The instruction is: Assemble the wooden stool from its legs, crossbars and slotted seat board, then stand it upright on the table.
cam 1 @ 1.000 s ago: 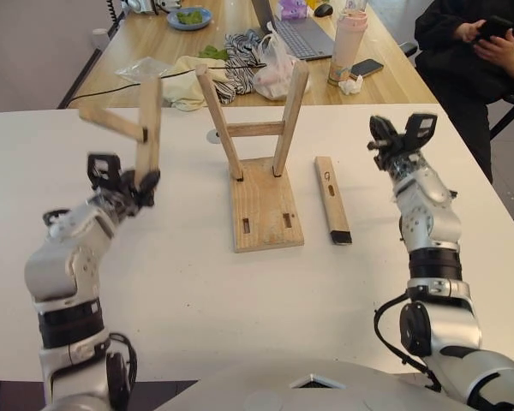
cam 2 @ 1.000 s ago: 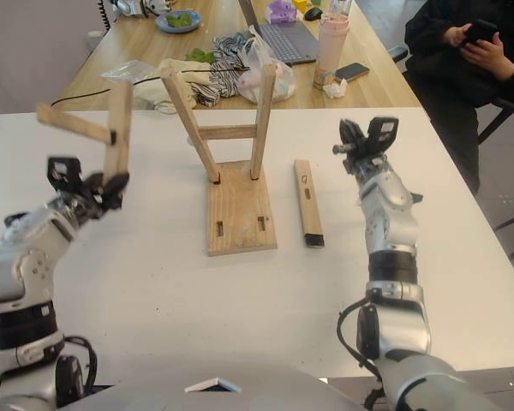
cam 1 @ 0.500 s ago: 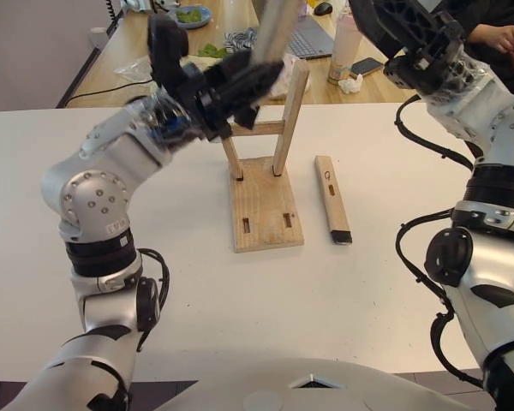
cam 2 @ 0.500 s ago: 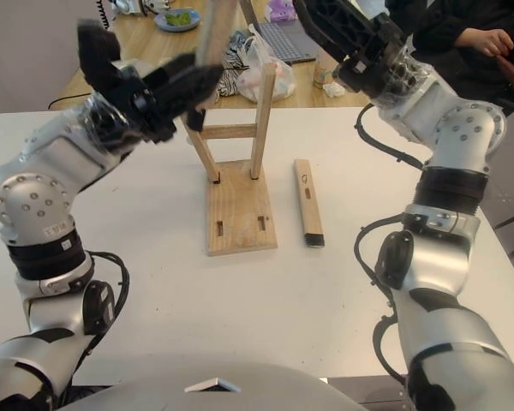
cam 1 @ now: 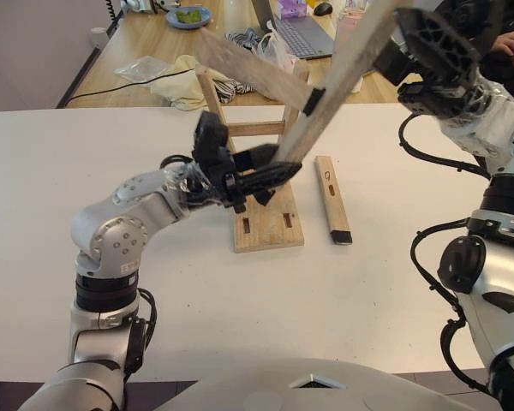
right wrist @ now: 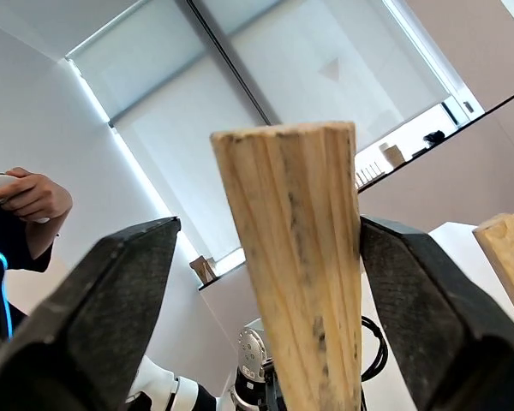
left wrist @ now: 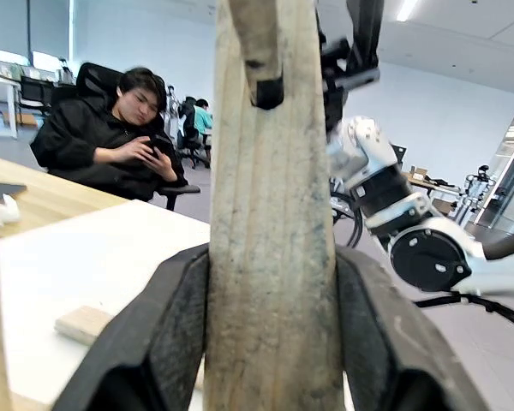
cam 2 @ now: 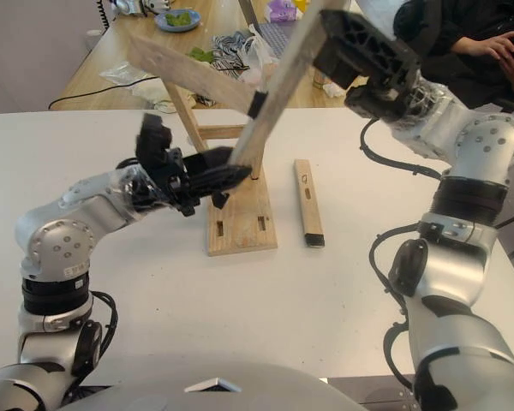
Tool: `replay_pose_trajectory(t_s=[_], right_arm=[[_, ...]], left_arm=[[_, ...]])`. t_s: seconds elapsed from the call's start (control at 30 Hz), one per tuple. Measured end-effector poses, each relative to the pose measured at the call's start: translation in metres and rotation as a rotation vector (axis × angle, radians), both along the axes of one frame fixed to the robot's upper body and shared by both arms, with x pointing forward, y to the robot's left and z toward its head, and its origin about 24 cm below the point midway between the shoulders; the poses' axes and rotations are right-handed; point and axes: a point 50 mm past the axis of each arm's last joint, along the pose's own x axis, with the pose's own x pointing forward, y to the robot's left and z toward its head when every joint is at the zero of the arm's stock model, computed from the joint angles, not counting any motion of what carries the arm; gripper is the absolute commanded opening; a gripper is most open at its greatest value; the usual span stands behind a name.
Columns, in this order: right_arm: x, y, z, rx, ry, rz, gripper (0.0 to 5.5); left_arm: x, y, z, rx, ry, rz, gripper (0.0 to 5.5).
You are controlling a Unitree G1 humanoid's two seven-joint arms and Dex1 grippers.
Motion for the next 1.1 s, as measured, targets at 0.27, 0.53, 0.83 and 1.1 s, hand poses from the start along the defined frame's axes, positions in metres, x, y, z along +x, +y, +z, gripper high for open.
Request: replay_pose_trajectory(t_s=[0.27,0.53,0.83,1.1], right_arm=[[-0.002,0.008,-0.015,-0.054,0.029,0.041,2.28],[0.005,0.007,-0.016,-0.076,-0.022,-0.043,2.1],[0.028,0.001,-0.044,-0.145,-0.151,-0.282,2.08],[0.024,0.001,-0.103,-0.29,-0.175,-0.347,2.08]], left_arm=[[-0.008,-0.004,-0.015,-0.028,0.057,-0.044,1.98],[-0.003,-0.005,-0.019,-0.07,0.089,-0.032,2.43],[-0.001,0.03,-0.035,-0.113,0.184,0.117,3.05],[0.005,0.076,-0.041,-0.169,0.287,0.311,3.05]])
